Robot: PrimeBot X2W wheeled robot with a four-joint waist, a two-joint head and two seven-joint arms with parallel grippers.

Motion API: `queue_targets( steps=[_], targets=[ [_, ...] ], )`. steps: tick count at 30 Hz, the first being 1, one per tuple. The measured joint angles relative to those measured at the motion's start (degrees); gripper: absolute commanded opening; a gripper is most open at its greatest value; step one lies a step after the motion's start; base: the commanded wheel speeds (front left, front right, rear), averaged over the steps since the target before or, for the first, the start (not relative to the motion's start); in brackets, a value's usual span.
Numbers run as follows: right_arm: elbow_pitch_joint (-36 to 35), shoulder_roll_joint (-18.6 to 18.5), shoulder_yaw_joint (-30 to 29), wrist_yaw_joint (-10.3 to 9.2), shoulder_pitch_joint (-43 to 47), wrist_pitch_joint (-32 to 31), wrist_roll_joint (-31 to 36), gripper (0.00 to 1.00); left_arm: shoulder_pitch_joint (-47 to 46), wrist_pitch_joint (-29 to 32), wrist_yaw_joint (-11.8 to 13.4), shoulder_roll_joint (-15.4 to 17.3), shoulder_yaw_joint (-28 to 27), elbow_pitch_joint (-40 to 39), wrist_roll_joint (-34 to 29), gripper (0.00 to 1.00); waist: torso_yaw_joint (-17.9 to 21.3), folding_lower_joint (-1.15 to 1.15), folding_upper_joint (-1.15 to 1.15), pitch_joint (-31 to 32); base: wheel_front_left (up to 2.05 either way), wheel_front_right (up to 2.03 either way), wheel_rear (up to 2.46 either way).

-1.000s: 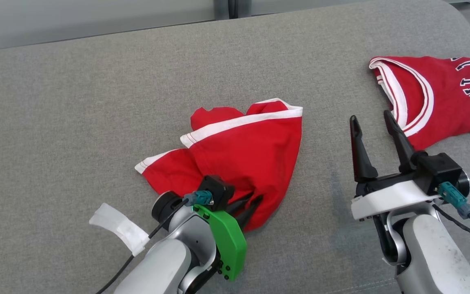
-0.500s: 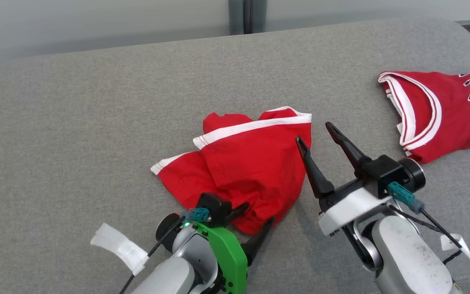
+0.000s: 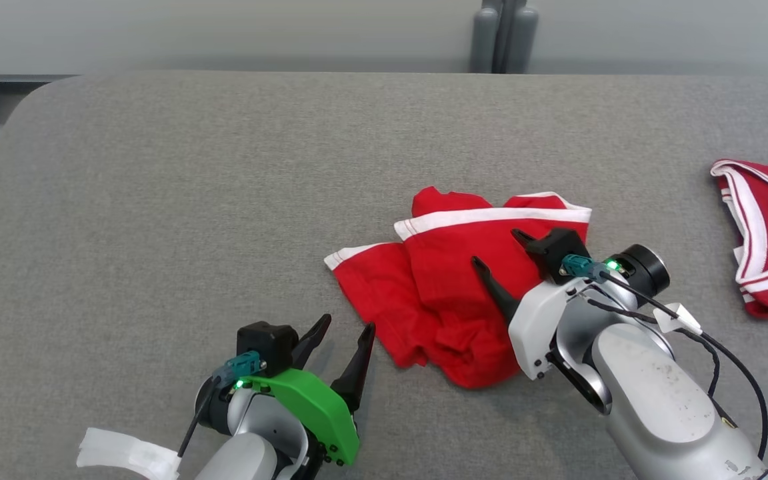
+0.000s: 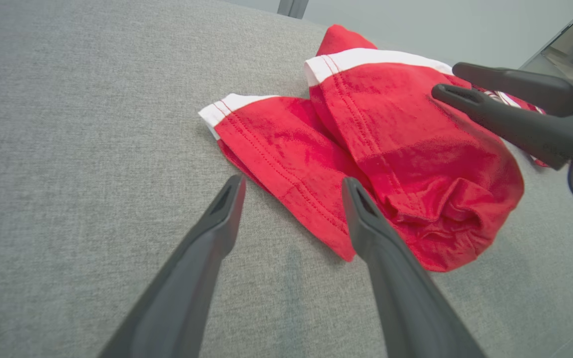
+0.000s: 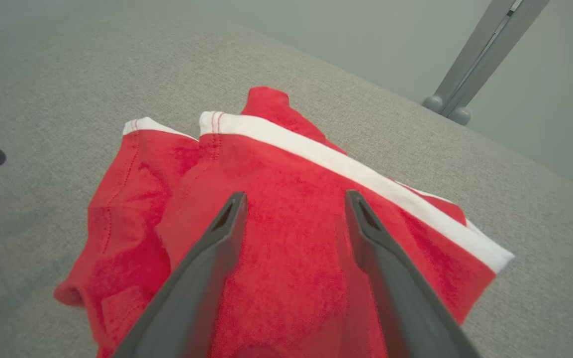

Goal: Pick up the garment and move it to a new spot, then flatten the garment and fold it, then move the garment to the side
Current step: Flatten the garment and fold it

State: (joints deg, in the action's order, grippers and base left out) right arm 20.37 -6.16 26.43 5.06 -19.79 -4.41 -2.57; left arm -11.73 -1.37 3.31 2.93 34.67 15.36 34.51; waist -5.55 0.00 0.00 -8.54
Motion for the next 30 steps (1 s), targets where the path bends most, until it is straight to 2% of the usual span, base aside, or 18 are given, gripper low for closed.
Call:
queue_targets(
  steps=[5, 6, 9, 10, 11, 16, 22, 23, 24, 30],
  targets=[
    [3.9, -0.1, -0.8, 0.41, -0.6, -4.0, -0.5, 1.0, 0.7, -0.8, 0.1, 0.0, 0.3, -0.7, 0.6, 1.0, -3.9, 0.0, 0.0, 0.6, 0.0, 0.0, 0.0],
    [4.6, -0.3, -1.1, 0.41, -0.8, -4.8, -0.5, 0.87, 0.7, -1.1, 0.0, 0.0, 0.4, -0.8, 0.7, 1.0, -4.8, 0.0, 0.0, 0.7, 0.0, 0.0, 0.0],
    [6.2, -1.1, -2.4, 0.4, -0.8, -6.7, -1.1, 0.22, 0.7, -1.2, 0.0, 0.0, 0.8, -0.9, 1.1, 1.0, -7.2, 0.0, 0.0, 0.9, 0.0, 0.0, 0.0],
    [6.4, -1.2, -2.4, 0.4, -0.8, -7.2, -1.1, 0.05, 0.7, -1.3, 0.0, 0.0, 0.6, -1.0, 1.1, 1.0, -8.0, 0.0, 0.0, 0.9, 0.0, 0.0, 0.0],
    [6.7, -1.2, -2.2, 0.42, -0.9, -7.3, -1.1, 0.0, 0.7, -1.7, 0.0, 0.0, 0.2, -1.0, 1.2, 1.0, -8.7, 0.0, 0.0, 1.0, 0.0, 0.0, 0.0],
    [5.3, 0.6, -1.2, 0.59, -3.1, -7.4, -1.6, 0.0, 1.2, -3.1, 0.4, 0.6, -2.7, -1.1, 1.6, 1.0, -10.8, 0.0, 0.0, 1.4, 0.0, 0.0, 0.0],
    [1.8, 0.5, -2.0, 0.91, -4.2, -6.3, -4.0, 0.0, 1.2, -3.8, 1.1, 2.3, -5.0, -1.9, 1.6, 1.0, -8.8, 0.0, 0.0, 1.7, 0.0, 0.0, 0.0],
    [1.8, 0.3, -1.5, 0.94, -4.2, -6.6, -4.0, 0.87, 1.2, -4.1, 1.1, 2.7, -5.4, -2.3, 1.6, 1.0, -7.7, 0.0, 0.0, 1.7, 0.0, 0.0, 0.0],
    [1.9, 0.0, -0.8, 0.98, -4.2, -6.8, -3.6, 1.0, 1.2, -4.1, 1.1, 2.9, -5.4, -2.5, 1.6, 1.0, -7.1, 0.0, 0.0, 1.7, 0.0, 0.0, 0.0],
    [2.1, -1.6, -1.0, 0.99, -4.2, -7.3, -3.0, 1.0, 1.0, -3.8, 1.3, 2.9, -4.7, -3.9, 1.6, 1.0, -3.7, 0.0, 0.0, 1.2, 0.0, 0.0, 0.0]
  ],
)
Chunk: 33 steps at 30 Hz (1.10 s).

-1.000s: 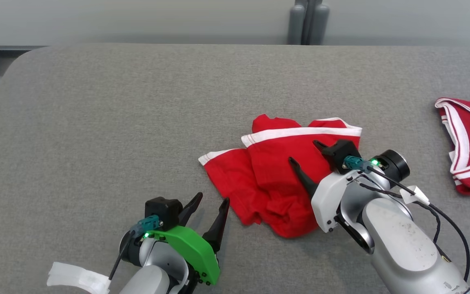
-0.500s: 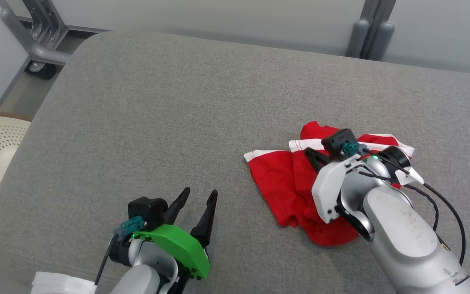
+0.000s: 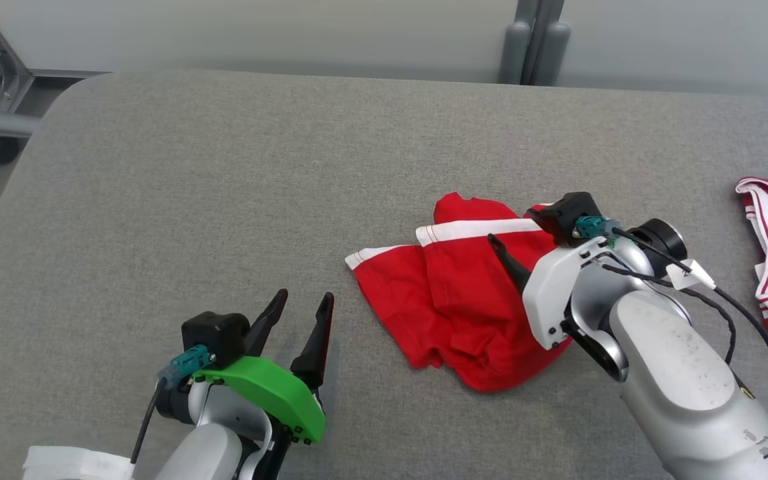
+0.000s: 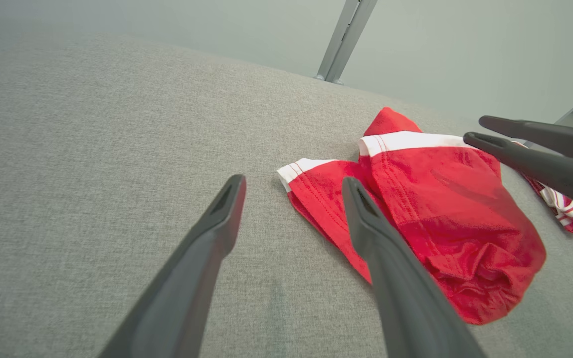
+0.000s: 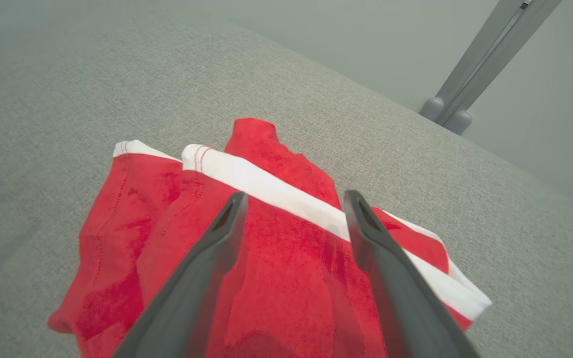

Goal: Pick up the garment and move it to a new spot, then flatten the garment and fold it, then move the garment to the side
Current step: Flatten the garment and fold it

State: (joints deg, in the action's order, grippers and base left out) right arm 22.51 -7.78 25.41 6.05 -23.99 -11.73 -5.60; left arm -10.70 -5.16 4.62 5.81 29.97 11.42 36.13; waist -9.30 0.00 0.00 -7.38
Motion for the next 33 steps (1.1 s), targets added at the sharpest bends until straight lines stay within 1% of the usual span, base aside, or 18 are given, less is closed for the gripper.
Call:
queue_targets(
  steps=[4, 6, 8, 18, 24, 29, 30, 31, 32, 33],
  targets=[
    [0.4, -1.3, -1.0, 0.01, 0.0, -0.7, -0.1, 1.0, -0.4, 0.7, 0.0, -0.4, 0.9, -0.2, 0.0, 1.0, 0.6, 0.0, 0.0, -1.2, 0.0, 0.0, 0.0],
    [0.8, -1.3, -0.9, 0.03, 0.0, -1.2, -0.2, 1.0, -0.5, 0.9, 0.0, -0.6, 1.3, -0.2, 0.0, 1.0, 0.4, 0.0, 0.0, -1.8, 0.0, 0.0, 0.0],
    [1.0, -1.0, -0.4, 0.48, -0.2, -1.2, -0.5, 1.0, -0.5, 1.1, 0.0, -0.7, 1.6, -0.2, 0.0, 1.0, -0.1, 0.0, 0.0, -2.2, 0.0, 0.0, 0.0],
    [2.6, -0.3, 1.7, 0.49, -3.8, -2.7, -0.5, 1.0, -1.5, 1.2, 0.0, -0.9, 1.7, -0.2, 0.0, 1.0, -3.3, 0.0, 0.0, -3.7, 0.0, 0.0, 0.0],
    [5.0, -0.9, 3.6, 0.69, -4.1, -4.5, -0.3, 1.0, -1.8, 1.1, 0.0, -1.1, 1.7, -0.2, 0.0, 1.0, -5.4, 0.0, 0.0, -4.6, 0.0, 0.0, 0.0],
    [5.8, -0.6, 4.8, 1.01, -5.0, -4.5, -0.3, 1.0, -1.8, 1.0, 0.0, -1.1, 1.2, 0.1, 0.0, 1.0, -6.4, 0.0, 0.0, -5.1, 0.0, 0.0, 0.0],
    [5.9, -0.6, 4.9, 1.01, -5.2, -4.5, -0.3, 0.98, -1.8, 1.0, 0.0, -1.1, 1.2, 0.1, 0.0, 1.0, -6.5, 0.0, 0.0, -5.2, 0.0, 0.0, 0.0],
    [6.0, -0.6, 5.0, 1.01, -5.3, -4.5, -0.3, 0.78, -1.8, 1.0, 0.0, -1.1, 1.3, 0.2, 0.0, 1.0, -6.5, 0.0, 0.0, -5.2, 0.0, 0.0, 0.0],
    [6.2, -0.6, 5.2, 1.01, -5.4, -4.5, -0.4, 0.51, -1.8, 0.9, 0.0, -1.1, 1.3, 0.2, 0.0, 1.0, -6.5, 0.0, 0.0, -5.2, 0.0, 0.0, 0.0],
    [6.3, -0.6, 5.2, 1.01, -5.5, -4.5, -0.5, 0.44, -1.8, 0.8, 0.0, -1.1, 1.2, 0.2, 0.0, 1.0, -6.6, 0.0, 0.0, -5.2, 0.0, 0.0, 0.0]
  ],
)
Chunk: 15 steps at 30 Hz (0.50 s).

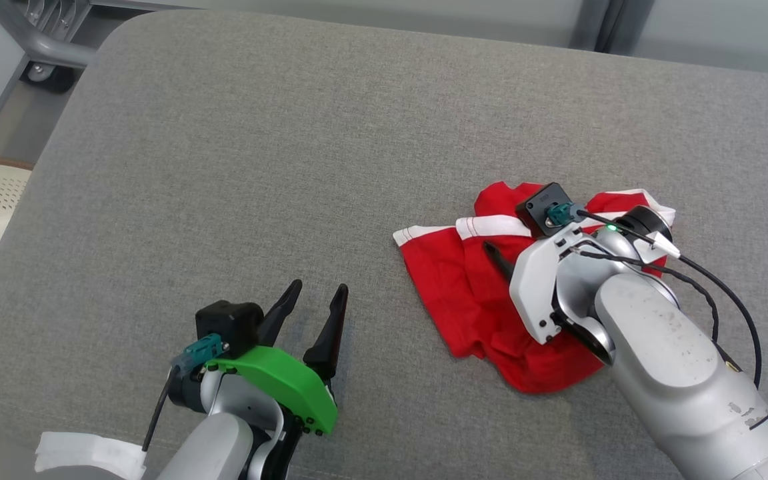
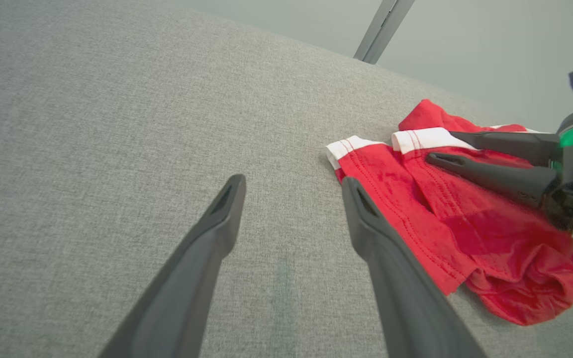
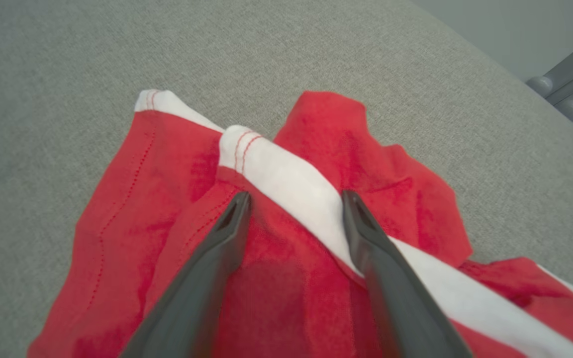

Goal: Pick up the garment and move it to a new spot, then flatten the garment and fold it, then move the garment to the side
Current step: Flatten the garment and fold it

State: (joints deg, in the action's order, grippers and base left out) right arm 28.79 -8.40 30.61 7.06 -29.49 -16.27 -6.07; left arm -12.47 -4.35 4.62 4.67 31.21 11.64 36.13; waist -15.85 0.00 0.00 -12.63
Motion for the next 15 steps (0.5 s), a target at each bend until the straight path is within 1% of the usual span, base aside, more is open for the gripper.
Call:
queue_targets(
  steps=[3, 4, 10, 13, 15],
  targets=[
    [0.3, 0.0, 0.4, 0.0, 0.0, 0.0, -0.1, 0.07, 0.0, 0.0, 0.0, 0.0, 0.0, 0.2, 0.0, 1.0, 0.0, 0.0, 0.0, 0.1, 0.0, 0.0, 0.0],
    [0.5, 0.1, 0.6, 0.0, -0.1, 0.0, -0.3, 0.0, 0.0, -0.2, 0.0, 0.0, -0.1, 0.4, 0.0, 1.0, 0.1, 0.0, 0.0, 0.1, 0.0, 0.0, 0.0],
    [1.1, 0.6, 1.4, 0.01, -0.5, 0.3, -0.9, 0.0, 0.0, -0.6, 0.0, 0.0, -0.9, 0.7, 0.0, 1.0, 1.0, 0.0, 0.0, 0.7, 0.0, 0.0, 0.0],
    [0.5, 0.8, 1.2, 0.01, -0.5, 1.7, -1.7, 0.0, 0.0, -0.7, 0.0, 0.1, -1.1, 0.8, 0.0, 1.0, 1.6, 0.0, 0.0, 1.0, 0.0, 0.0, 0.0],
    [-0.8, 1.2, -0.2, 0.02, -0.6, 3.3, -3.3, 0.0, 0.0, -0.8, 0.0, 0.3, -1.3, 0.8, 0.0, 1.0, 2.1, 0.0, 0.0, 1.3, 0.0, 0.0, 0.0]
  ],
)
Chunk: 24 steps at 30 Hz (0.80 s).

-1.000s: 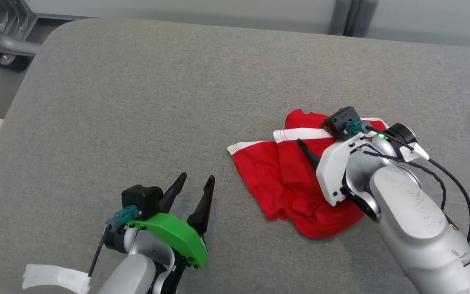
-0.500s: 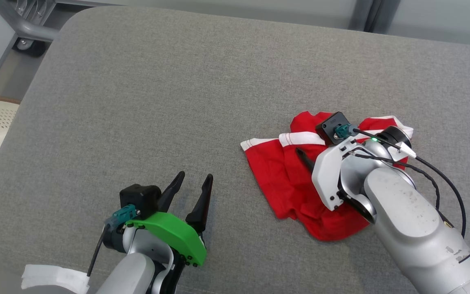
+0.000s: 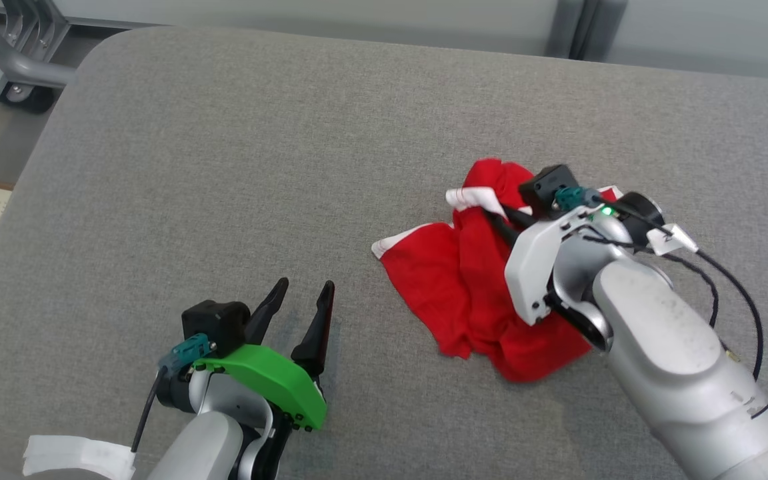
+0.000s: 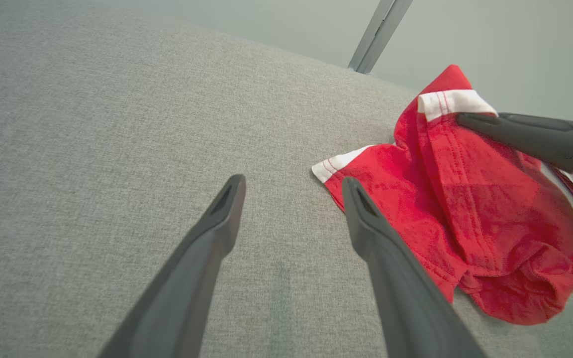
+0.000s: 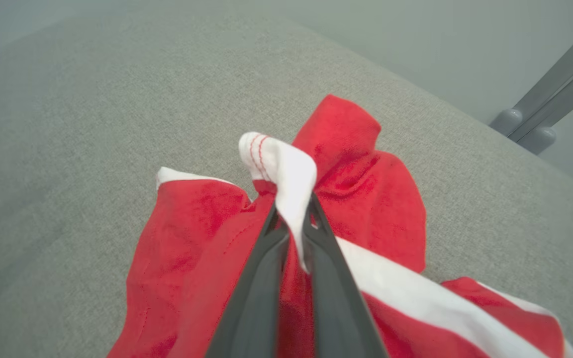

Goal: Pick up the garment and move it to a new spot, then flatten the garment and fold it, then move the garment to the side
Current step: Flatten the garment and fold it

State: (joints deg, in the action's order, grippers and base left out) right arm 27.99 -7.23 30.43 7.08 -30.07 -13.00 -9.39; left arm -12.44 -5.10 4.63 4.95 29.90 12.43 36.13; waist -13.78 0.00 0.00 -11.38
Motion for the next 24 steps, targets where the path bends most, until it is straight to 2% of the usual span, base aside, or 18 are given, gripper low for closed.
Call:
queue_targets(
  steps=[3, 9, 11, 14, 16, 19, 21, 24],
  targets=[
    [-1.7, -1.4, -2.3, 0.03, -2.6, 2.0, -0.2, 0.0, 0.0, -0.1, 0.0, 0.2, -0.2, 0.1, 0.0, 1.0, 0.8, 0.0, 0.0, 0.5, 0.0, 0.0, 0.0],
    [-3.9, -10.7, -7.1, -0.04, -13.2, 4.5, 2.7, 0.0, 0.0, -0.3, 0.0, 0.1, 0.8, 0.2, 0.0, 1.0, 1.7, 0.0, 0.0, 2.2, 0.0, 0.0, 0.0],
    [-4.6, -12.7, -6.9, -0.03, -16.5, 5.0, 3.8, 0.0, 0.0, -0.3, -0.1, 0.0, 1.3, 0.4, 0.0, 1.0, 1.8, 0.0, 0.0, 2.9, 0.0, 0.0, 0.0],
    [-5.7, -14.4, -3.5, 0.02, -20.7, 5.2, 5.7, 0.0, 0.0, -0.3, -0.2, -0.2, 1.8, 0.5, 0.0, 1.0, 1.6, 0.0, 0.0, 3.7, 0.0, 0.0, 0.0],
    [-6.1, -14.9, 3.0, 0.03, -22.4, 5.1, 6.9, 0.0, 0.0, -0.3, -0.4, -0.3, 1.9, 0.6, 0.0, 1.0, 1.1, 0.0, 0.0, 4.1, 0.0, 0.0, 0.0],
    [-6.0, -14.2, 17.4, 0.07, -21.1, 3.8, 6.1, 0.0, 0.0, -0.2, -0.5, -0.5, 2.5, 0.7, 0.3, 1.0, 0.4, 0.0, 0.0, 4.4, 0.0, 0.0, 0.0],
    [-5.6, -12.3, 25.2, 0.07, -17.1, 3.8, 3.2, 0.0, 0.0, 0.1, -0.7, -0.7, 3.5, 0.7, 0.8, 1.0, -0.3, 0.0, 0.0, 4.4, 0.0, 0.0, 0.0],
    [-5.2, -11.7, 36.6, 0.14, -9.4, 2.9, -2.0, 0.0, 0.1, 0.3, -0.9, -1.0, 4.4, 0.7, 1.0, 1.0, -1.3, 0.0, 0.0, 4.3, 0.0, 0.0, 0.0]
  ],
)
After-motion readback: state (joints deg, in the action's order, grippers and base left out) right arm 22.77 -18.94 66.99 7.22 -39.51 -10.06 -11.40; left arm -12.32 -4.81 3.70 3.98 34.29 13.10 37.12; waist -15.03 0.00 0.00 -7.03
